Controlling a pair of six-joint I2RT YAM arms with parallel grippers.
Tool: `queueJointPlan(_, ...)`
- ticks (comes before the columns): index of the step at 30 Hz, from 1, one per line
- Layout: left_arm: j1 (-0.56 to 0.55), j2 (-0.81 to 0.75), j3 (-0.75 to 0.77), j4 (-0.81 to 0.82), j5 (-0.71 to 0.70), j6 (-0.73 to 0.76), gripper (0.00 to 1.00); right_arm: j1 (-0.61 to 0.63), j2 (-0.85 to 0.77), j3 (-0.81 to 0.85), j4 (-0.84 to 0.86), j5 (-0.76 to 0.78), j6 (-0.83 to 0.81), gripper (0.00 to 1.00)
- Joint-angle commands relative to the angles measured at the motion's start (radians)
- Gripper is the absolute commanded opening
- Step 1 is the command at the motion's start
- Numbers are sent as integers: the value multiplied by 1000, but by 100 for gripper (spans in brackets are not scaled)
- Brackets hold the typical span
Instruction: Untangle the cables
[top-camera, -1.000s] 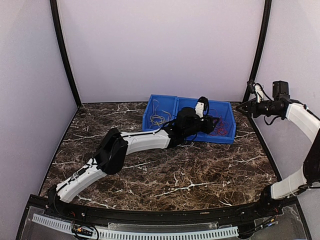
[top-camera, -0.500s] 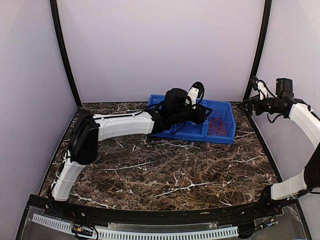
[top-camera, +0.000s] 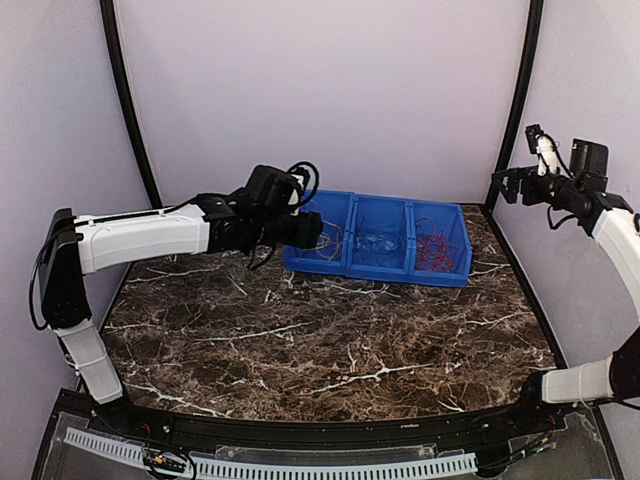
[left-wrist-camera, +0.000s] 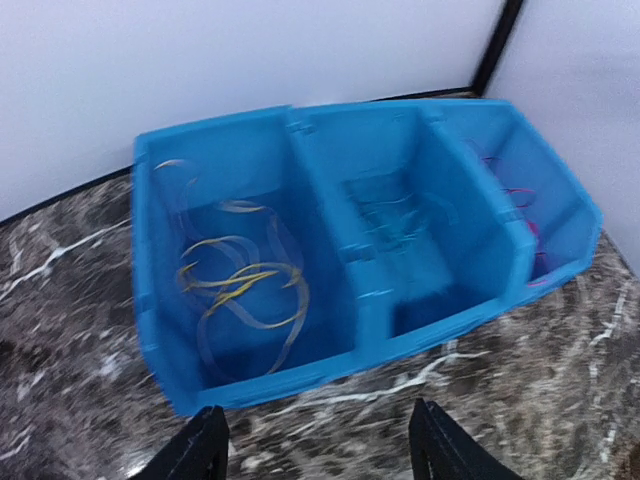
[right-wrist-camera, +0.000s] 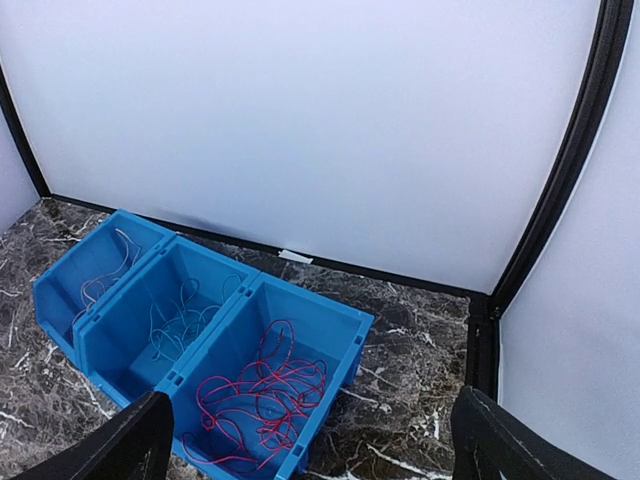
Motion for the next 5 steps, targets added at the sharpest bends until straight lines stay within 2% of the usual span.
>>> queueJointPlan(1, 56, -190, -171, -15, -122, -78, 66, -3, -8, 23, 9, -26, 19, 99)
queueJointPlan(5, 71, -254, -199, -6, -138, -59, 68, -3, 19, 22, 22, -17, 62, 99)
